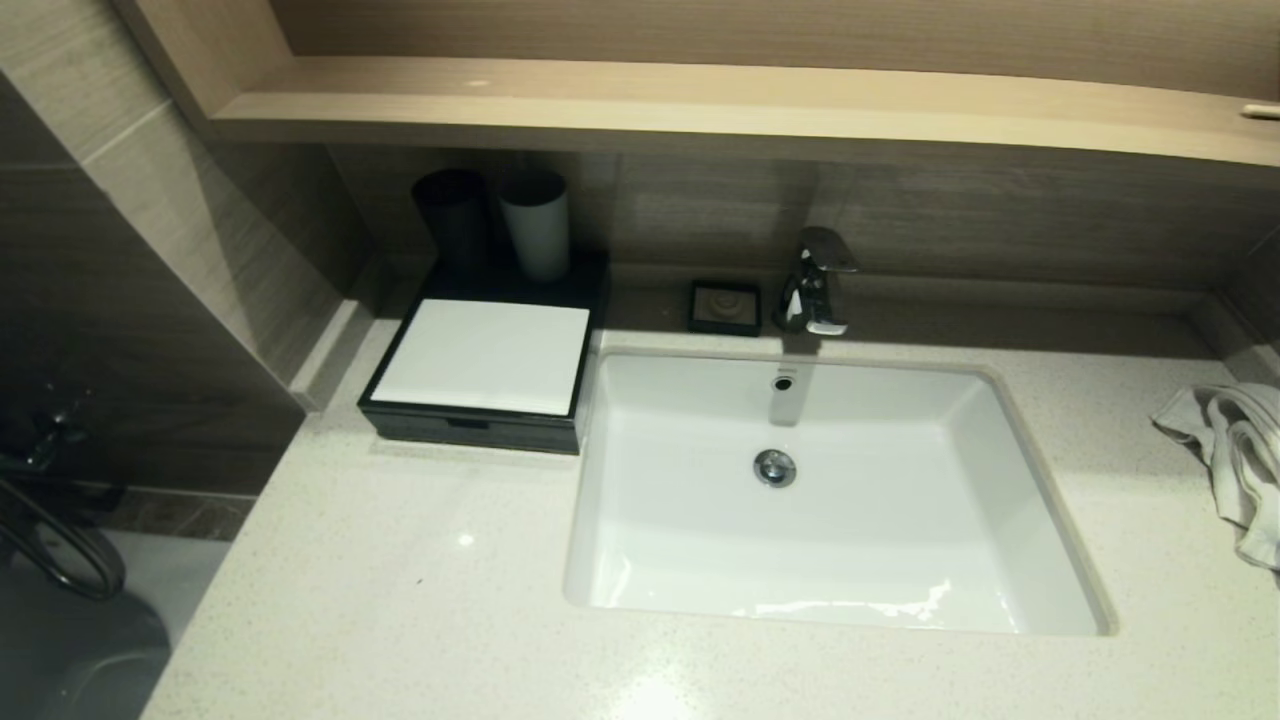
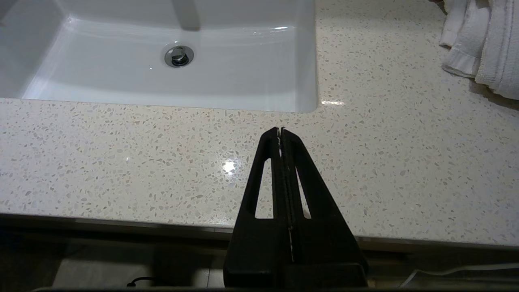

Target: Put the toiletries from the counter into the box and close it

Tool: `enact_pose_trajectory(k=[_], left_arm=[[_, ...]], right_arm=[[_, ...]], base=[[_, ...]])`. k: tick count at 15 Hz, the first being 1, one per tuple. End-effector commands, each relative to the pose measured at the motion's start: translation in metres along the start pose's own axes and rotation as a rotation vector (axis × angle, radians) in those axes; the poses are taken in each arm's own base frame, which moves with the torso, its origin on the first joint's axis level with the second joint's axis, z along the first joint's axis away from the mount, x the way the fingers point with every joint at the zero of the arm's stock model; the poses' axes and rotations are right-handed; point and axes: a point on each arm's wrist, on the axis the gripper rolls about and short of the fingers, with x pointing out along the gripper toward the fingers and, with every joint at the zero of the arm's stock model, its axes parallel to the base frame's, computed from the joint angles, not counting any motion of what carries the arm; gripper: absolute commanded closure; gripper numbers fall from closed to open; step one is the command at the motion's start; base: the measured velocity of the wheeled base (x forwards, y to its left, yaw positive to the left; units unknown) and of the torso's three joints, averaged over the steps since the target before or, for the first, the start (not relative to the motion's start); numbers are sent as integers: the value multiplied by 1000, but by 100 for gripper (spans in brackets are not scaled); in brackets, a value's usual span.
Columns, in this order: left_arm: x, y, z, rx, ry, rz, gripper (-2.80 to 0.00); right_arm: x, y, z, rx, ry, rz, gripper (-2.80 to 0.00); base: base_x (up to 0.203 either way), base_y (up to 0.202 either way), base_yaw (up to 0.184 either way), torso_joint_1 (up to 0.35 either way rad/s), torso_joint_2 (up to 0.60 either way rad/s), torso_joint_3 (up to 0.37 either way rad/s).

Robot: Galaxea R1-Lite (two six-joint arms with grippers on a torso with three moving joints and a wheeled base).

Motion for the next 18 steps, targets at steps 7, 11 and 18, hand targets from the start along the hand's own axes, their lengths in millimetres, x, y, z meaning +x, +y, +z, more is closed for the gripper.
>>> enact_pose_trajectory(k=[7,11,18], left_arm=[[-1,-1,-17,-1,156,27,0],[-2,-2,-18,-9,166,29,0],[-3,-3,-24,-16,219,10,0]], right_arm=[[0,0,0,0,-1,0,0],[0,0,0,0,0,0,0],[0,0,0,0,0,0,0]], base=[[0,0,0,0,0,0],[0,0,0,0,0,0],[0,0,0,0,0,0]])
